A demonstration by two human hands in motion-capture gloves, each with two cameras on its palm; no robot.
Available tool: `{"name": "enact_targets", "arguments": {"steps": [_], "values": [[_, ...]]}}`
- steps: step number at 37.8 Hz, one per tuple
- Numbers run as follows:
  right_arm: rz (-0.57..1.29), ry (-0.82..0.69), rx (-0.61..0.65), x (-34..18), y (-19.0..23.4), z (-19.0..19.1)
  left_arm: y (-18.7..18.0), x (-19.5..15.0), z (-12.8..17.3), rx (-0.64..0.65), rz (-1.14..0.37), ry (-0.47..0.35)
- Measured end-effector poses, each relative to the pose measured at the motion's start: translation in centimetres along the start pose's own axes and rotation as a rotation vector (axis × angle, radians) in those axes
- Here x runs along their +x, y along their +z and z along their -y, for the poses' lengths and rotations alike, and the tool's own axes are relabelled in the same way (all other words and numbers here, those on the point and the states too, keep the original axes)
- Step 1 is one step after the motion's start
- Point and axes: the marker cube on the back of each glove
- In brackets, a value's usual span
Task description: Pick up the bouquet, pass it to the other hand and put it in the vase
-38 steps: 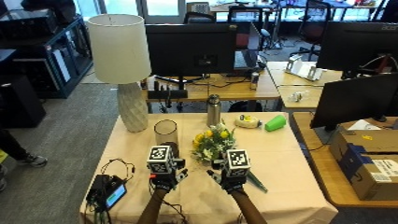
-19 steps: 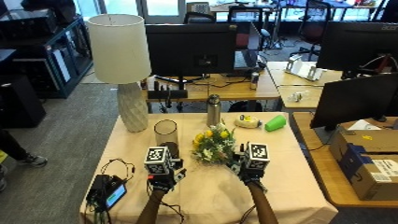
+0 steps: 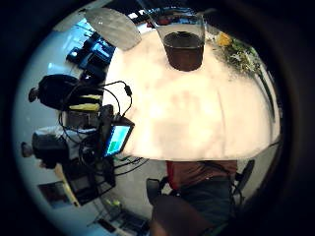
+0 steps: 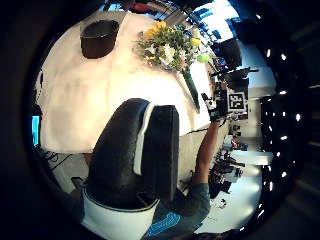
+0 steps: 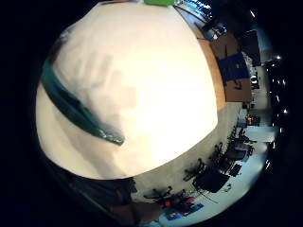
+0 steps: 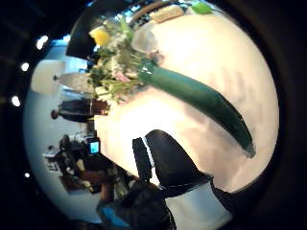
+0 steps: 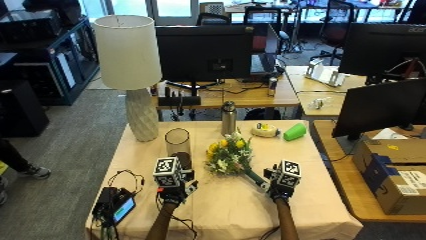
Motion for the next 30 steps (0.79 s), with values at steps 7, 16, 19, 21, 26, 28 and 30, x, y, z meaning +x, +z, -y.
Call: {"name": "enact_targets", "arguments": {"steps": [7, 16, 19, 21, 26, 28, 30], "values": [[0.057, -0.044, -0.043, -2.3, -2.5, -4.4, 0.2, 0.0, 0.1, 0.006, 0.005, -0.003], [0.070, -0.013, -0.198, -0.9, 0.4, -5.8, 0.7, -0.4, 0.3, -0.018, 0.009, -0.017], [0.117, 0.015, -0.114, -0.8, 0.8, -5.4, 1.1, -0.7, 0.4, -0.032, 0.016, -0.023], [0.086, 0.047, -0.004, -0.5, 0.7, -4.8, 1.3, -0.8, 0.5, -0.036, 0.015, -0.025], [-0.018, 0.085, 0.164, -0.2, 0.0, -4.6, 1.5, -0.5, 0.8, -0.030, -0.008, -0.027], [-0.056, 0.094, 0.212, -0.1, -0.3, -4.4, 1.9, -0.7, 1.1, -0.029, -0.009, -0.021], [-0.088, 0.099, 0.256, -0.1, -0.7, -4.1, 2.2, -0.8, 1.4, -0.027, -0.007, -0.016]]}}
